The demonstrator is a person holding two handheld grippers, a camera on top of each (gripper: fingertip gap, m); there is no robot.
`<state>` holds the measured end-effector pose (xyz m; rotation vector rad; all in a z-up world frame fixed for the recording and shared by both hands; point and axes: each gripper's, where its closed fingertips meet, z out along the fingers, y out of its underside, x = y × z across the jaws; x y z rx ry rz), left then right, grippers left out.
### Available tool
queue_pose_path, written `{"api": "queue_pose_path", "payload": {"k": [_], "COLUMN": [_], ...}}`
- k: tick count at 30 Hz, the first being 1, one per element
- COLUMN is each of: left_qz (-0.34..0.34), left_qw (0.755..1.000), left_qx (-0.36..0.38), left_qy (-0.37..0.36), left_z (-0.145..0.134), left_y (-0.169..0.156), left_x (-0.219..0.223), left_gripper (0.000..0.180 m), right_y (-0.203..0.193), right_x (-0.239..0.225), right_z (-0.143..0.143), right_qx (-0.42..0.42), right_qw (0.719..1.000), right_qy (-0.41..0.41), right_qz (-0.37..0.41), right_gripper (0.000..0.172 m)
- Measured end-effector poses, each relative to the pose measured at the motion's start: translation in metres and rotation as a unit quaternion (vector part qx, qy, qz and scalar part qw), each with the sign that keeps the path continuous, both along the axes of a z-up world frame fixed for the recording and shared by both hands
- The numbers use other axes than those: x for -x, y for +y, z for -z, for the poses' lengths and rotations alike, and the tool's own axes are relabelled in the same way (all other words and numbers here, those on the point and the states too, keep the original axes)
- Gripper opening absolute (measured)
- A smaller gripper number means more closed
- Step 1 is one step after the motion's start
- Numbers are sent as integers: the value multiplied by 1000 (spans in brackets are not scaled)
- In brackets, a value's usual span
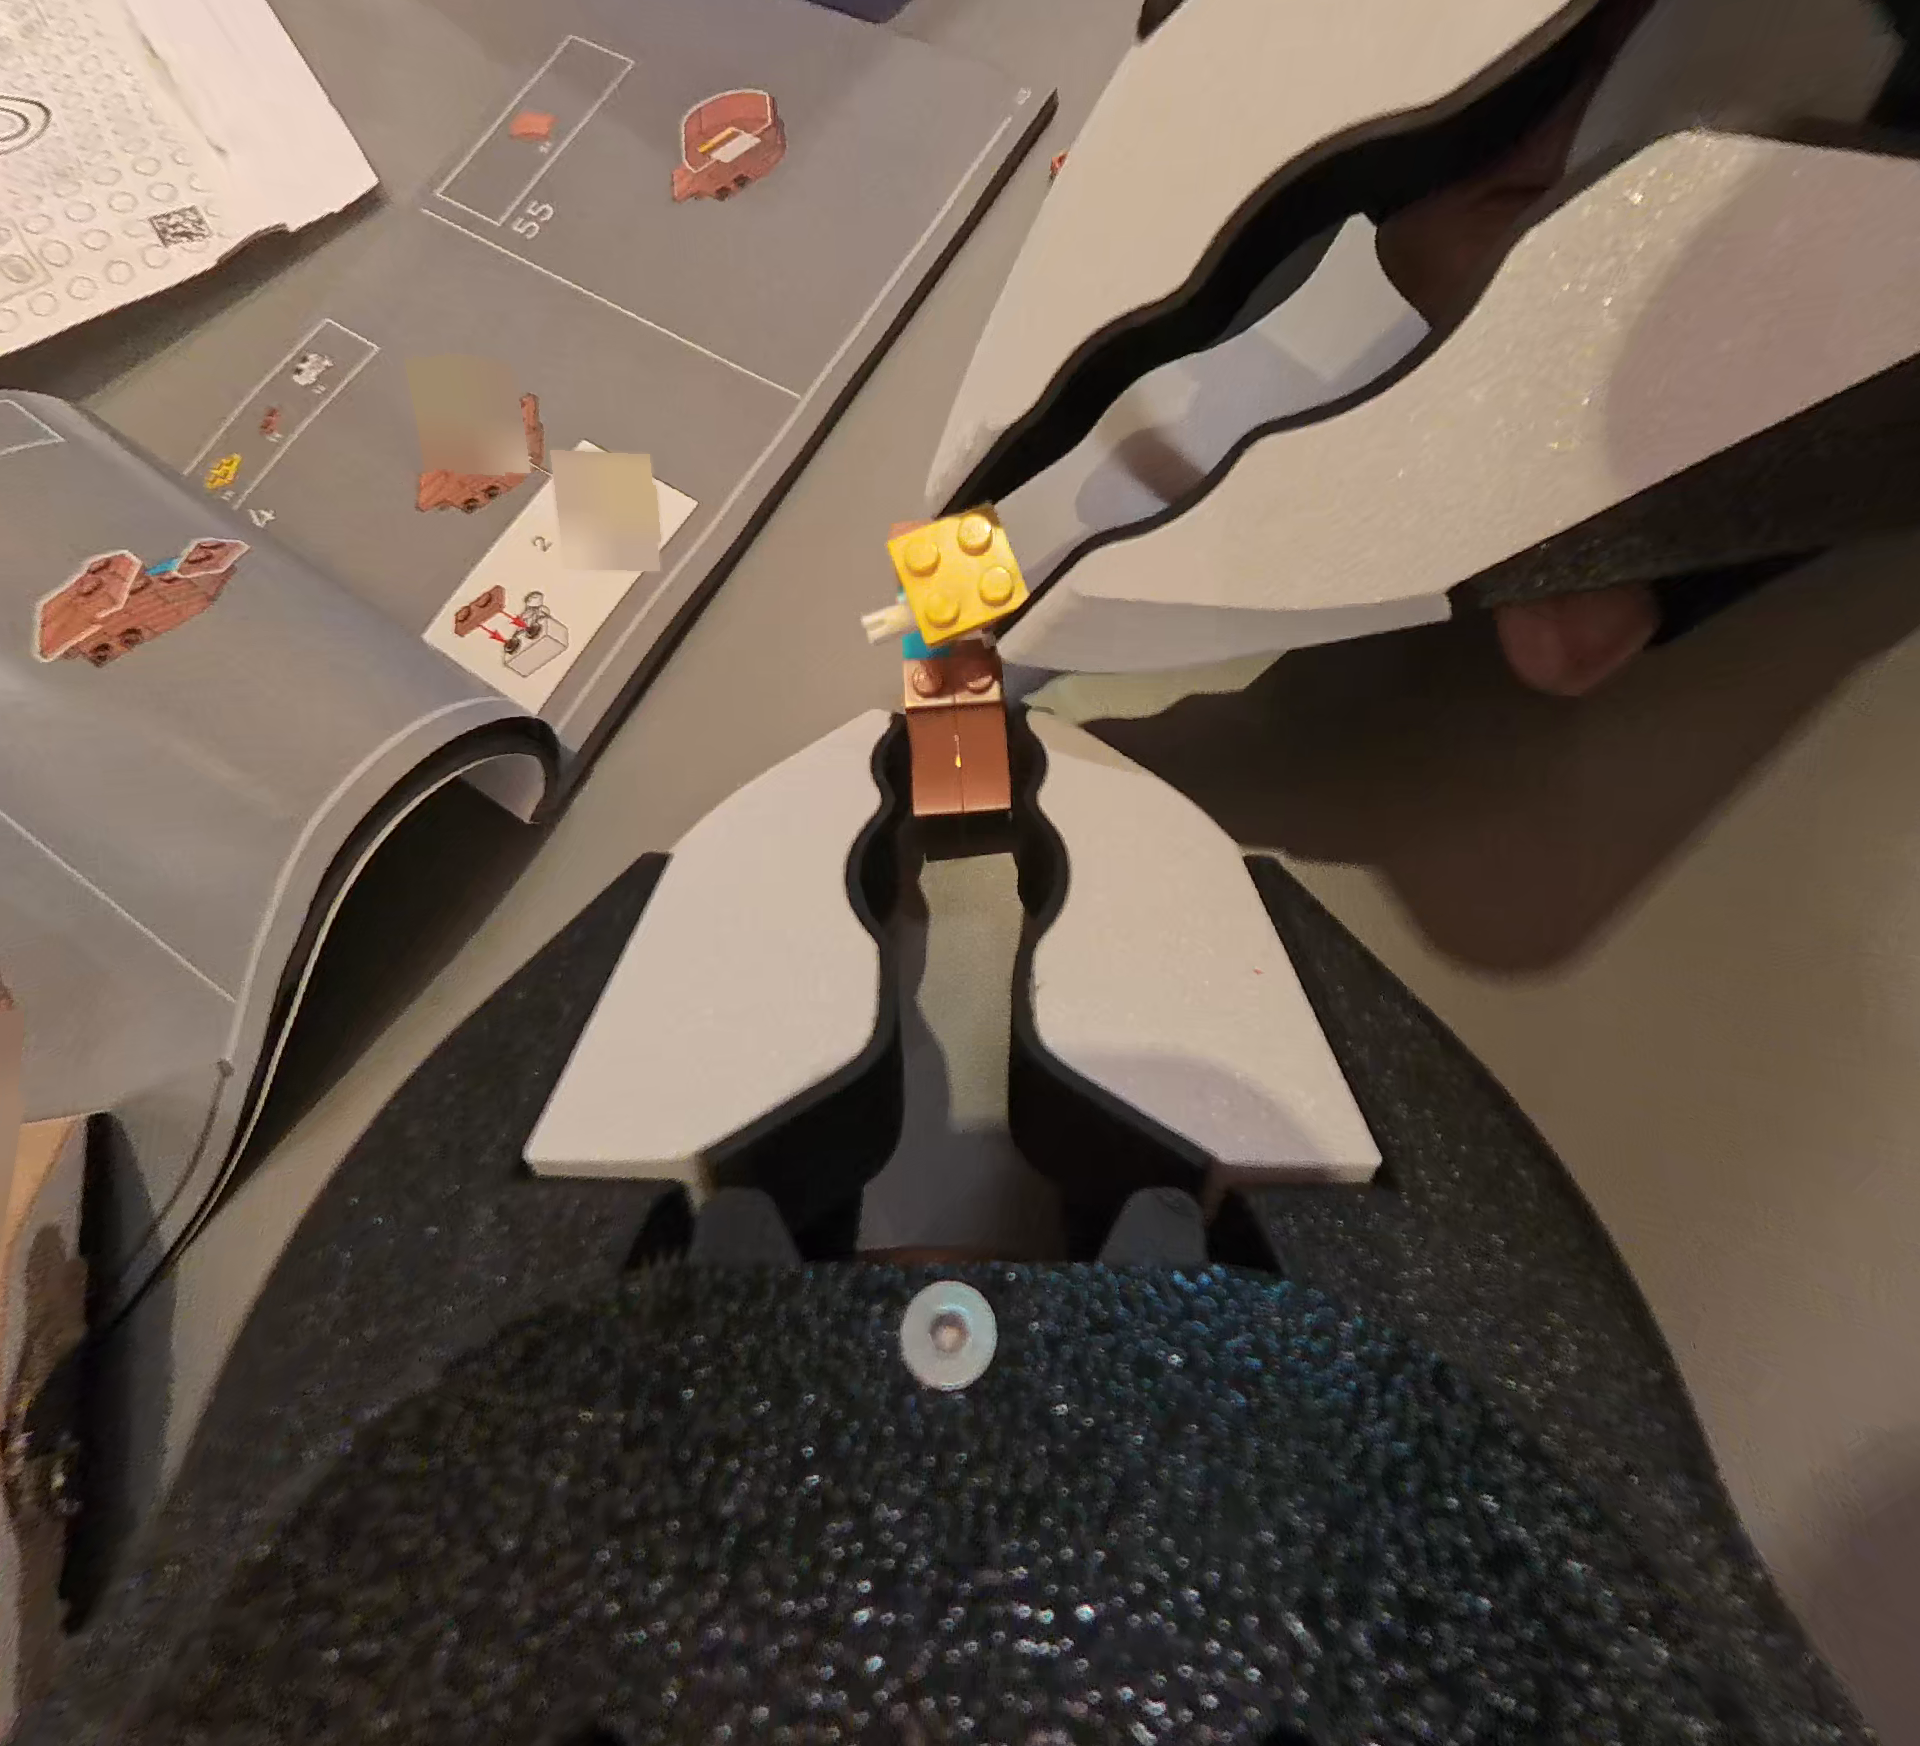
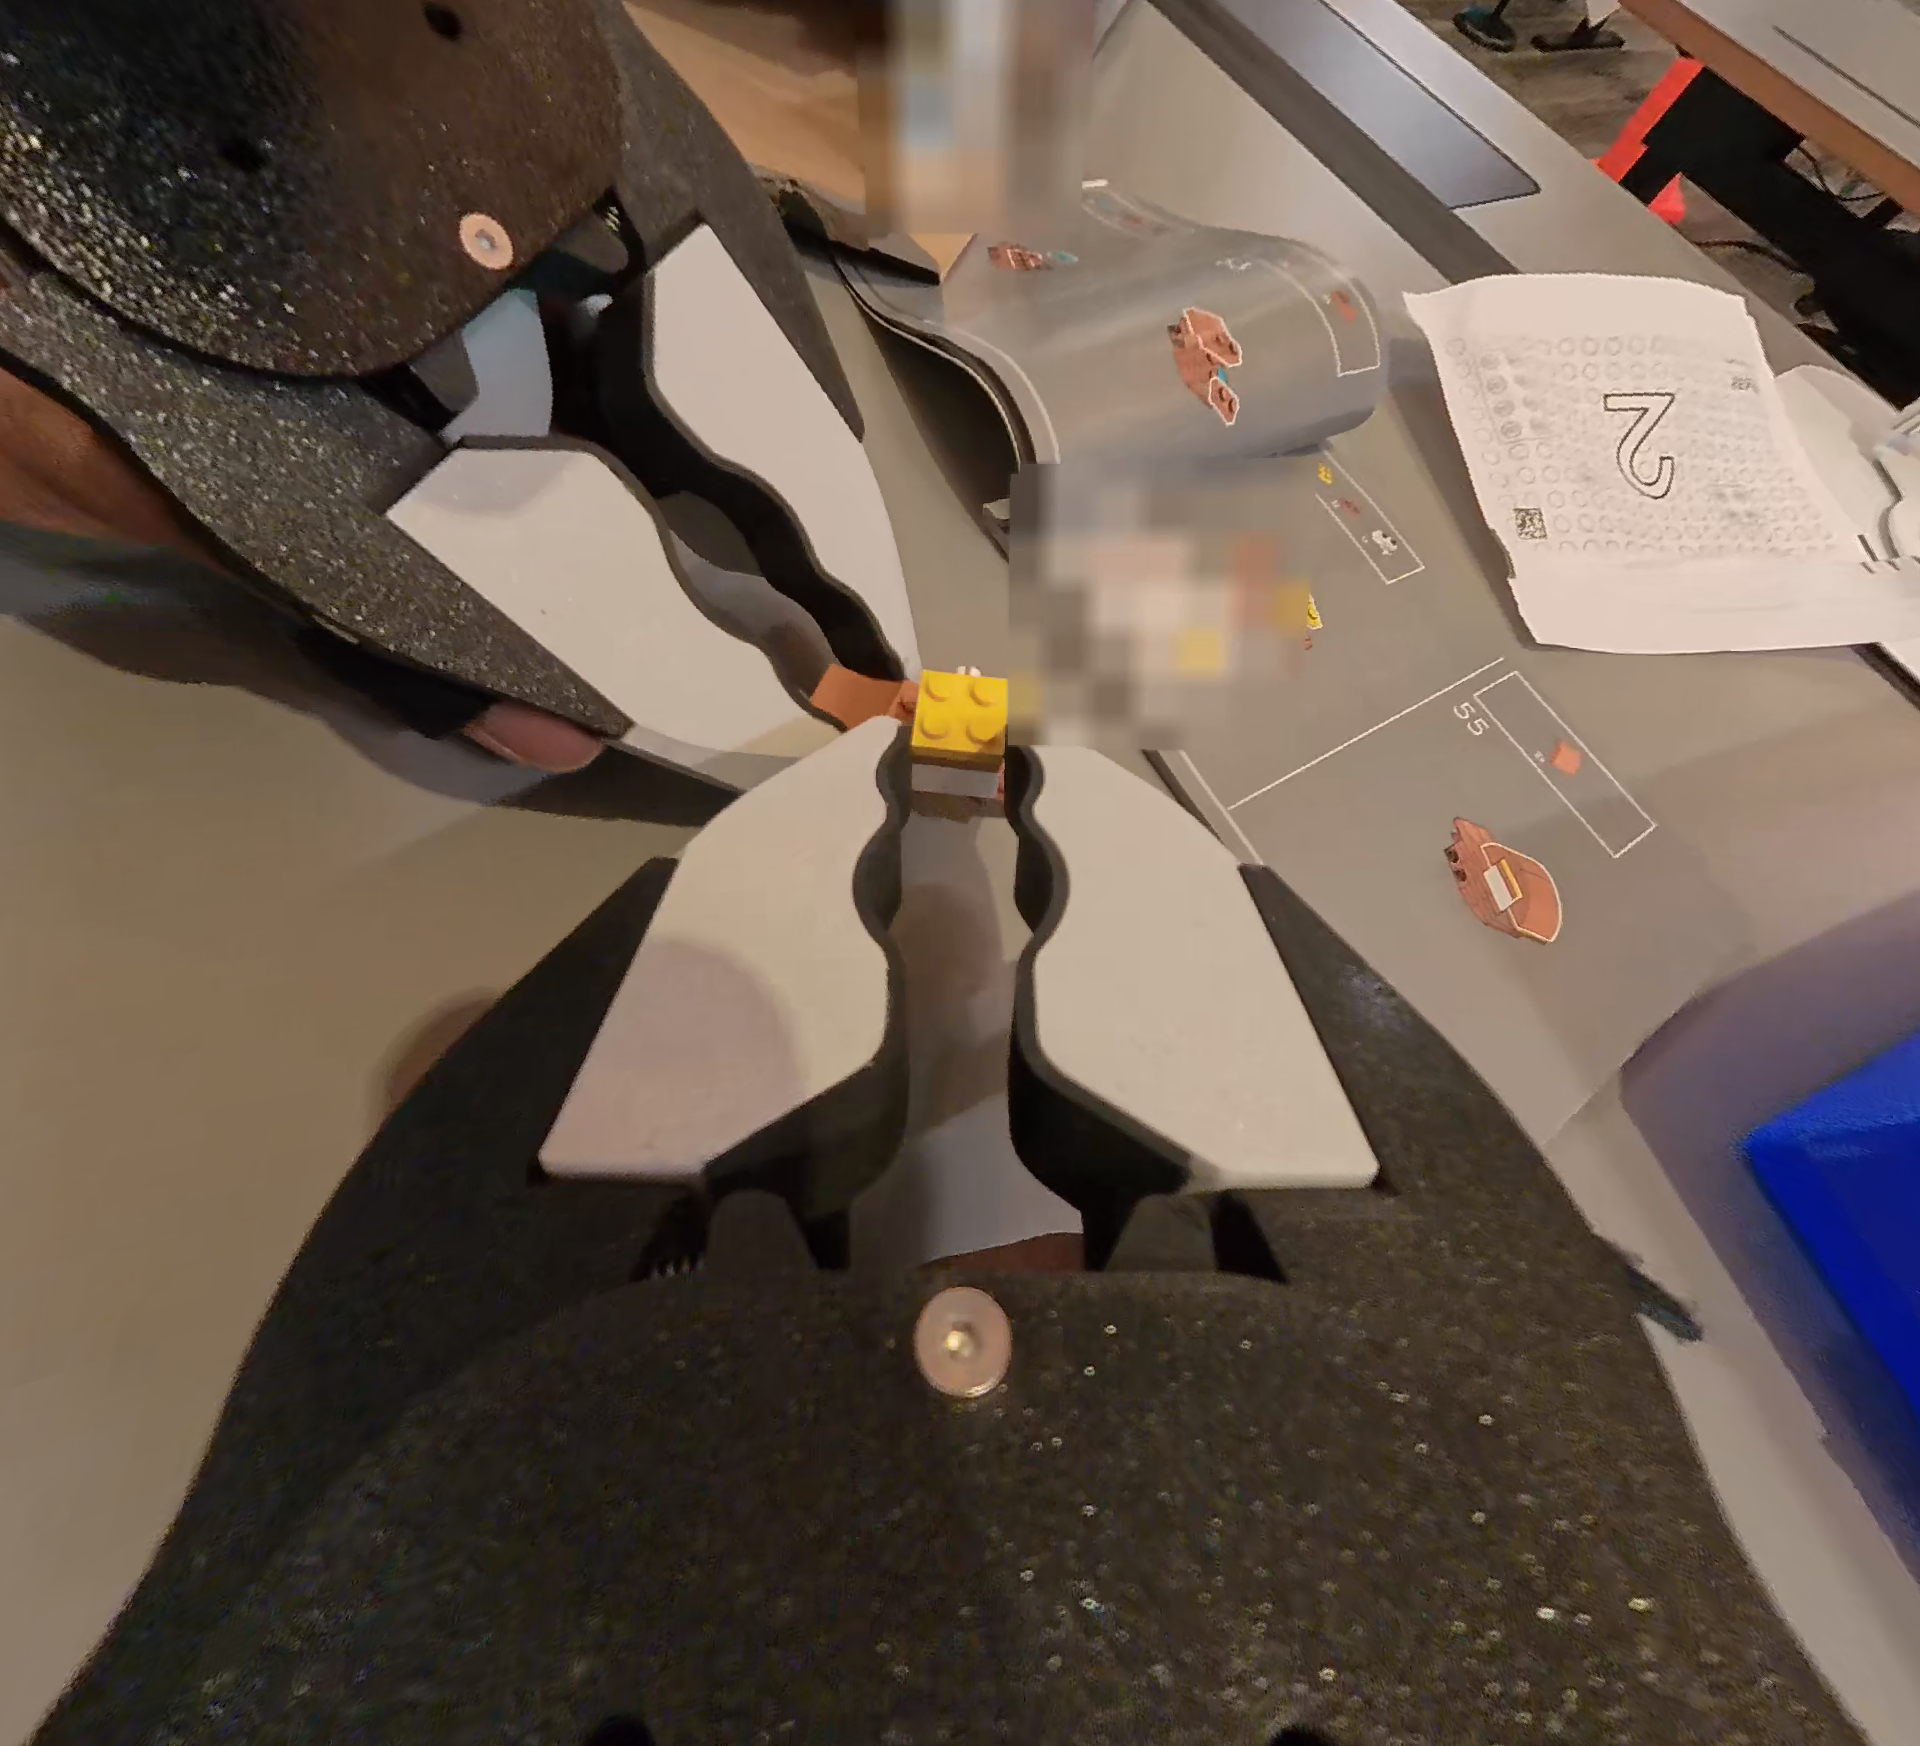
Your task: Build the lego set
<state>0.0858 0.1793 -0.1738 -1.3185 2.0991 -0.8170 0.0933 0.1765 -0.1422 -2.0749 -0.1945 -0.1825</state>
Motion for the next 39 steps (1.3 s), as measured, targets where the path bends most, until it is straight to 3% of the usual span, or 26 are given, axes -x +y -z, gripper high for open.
{"api": "queue_pose_path", "payload": {"k": [39], "left_qz": [-25], "left_qw": [999], "left_qx": [13], "left_qy": [-27], "left_z": [-8], "left_y": [6], "left_x": [-5], "left_gripper": [17], "right_y": [9], "right_x": [-6], "right_z": [-8], "right_qx": [-26], "right_qw": [996], "right_qy": [54], "right_qz": [67], "right_gripper": [16]}}
